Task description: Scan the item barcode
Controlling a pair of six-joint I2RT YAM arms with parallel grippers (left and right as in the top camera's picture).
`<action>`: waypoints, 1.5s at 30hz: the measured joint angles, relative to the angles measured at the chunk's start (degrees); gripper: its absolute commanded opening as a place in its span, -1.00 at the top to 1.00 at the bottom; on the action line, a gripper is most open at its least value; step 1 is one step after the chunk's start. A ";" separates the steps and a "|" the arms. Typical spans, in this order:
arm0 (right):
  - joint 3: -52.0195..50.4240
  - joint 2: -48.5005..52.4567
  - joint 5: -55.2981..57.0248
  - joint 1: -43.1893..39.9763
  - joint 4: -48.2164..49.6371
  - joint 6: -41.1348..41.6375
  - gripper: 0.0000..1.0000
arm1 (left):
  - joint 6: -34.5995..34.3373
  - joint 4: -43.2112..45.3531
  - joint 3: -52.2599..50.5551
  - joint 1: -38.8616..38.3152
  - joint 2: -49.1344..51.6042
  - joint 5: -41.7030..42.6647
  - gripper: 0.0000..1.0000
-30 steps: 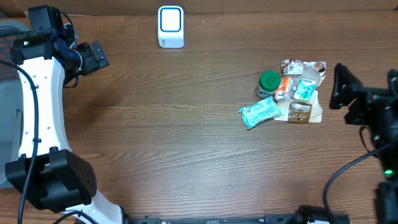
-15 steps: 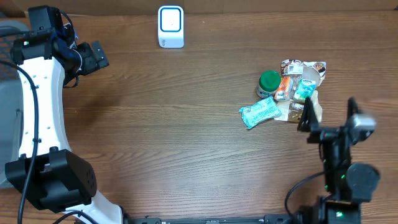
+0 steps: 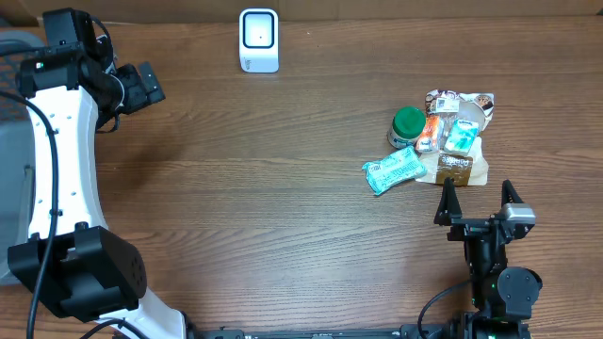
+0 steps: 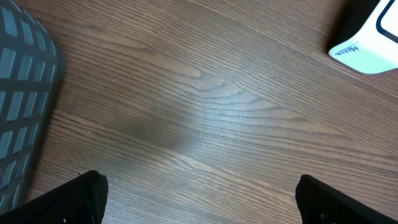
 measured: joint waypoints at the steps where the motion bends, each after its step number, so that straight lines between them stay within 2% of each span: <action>1: 0.00 -0.44 0.07 0.00 -1.31 -0.07 -1.00 | 0.00 0.02 0.00 0.00 0.00 0.00 -0.98; 6: 0.00 -1.18 0.22 0.00 -9.42 -0.09 -1.00 | 0.00 0.00 0.00 0.00 0.00 0.00 -0.99; 36: 0.00 -1.16 0.22 0.00 -9.33 -0.09 -1.00 | 0.00 -0.22 0.00 0.00 0.00 -0.07 -0.99; 40: 0.00 -1.16 0.22 0.00 -9.33 -0.09 -1.00 | 0.07 -1.20 -0.33 0.00 -0.92 -2.91 -0.99; 42: 0.00 -1.16 0.22 0.00 -9.33 -0.09 -1.00 | 0.48 1.68 -2.10 0.02 -3.54 -3.96 -0.99; 45: 0.00 -1.16 0.22 0.00 -9.33 -0.11 -1.00 | 3.32 12.02 -8.44 0.00 -11.19 -3.63 -0.99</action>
